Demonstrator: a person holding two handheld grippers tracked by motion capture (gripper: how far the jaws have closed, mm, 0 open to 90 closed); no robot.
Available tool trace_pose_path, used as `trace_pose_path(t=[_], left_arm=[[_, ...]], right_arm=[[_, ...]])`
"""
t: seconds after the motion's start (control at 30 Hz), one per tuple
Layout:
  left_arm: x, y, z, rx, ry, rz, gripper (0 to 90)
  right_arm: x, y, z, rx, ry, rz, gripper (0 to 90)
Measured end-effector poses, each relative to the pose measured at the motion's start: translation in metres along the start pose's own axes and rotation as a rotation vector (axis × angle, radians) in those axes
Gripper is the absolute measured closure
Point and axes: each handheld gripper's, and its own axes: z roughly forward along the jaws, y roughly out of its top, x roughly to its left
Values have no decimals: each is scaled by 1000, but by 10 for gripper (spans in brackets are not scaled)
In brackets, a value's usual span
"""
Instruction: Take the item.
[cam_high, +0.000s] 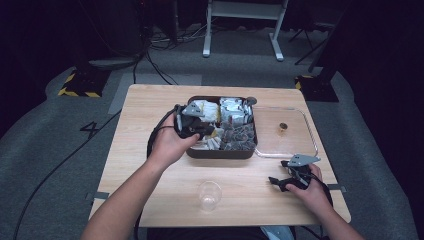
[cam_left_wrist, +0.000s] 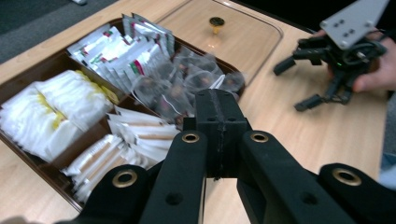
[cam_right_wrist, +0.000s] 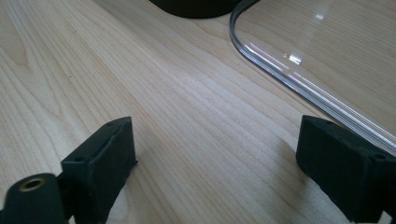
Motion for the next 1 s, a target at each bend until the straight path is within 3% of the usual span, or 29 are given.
trace_pose_path(t=[0.53,1.0], left_arm=[[-54,-36,-26,-27,-76,40,900],[-81,-65,-19,-27,-118,47,900]], right_arm=[[0,0,0,0,0,0,119],[0,0,0,0,0,0,119]])
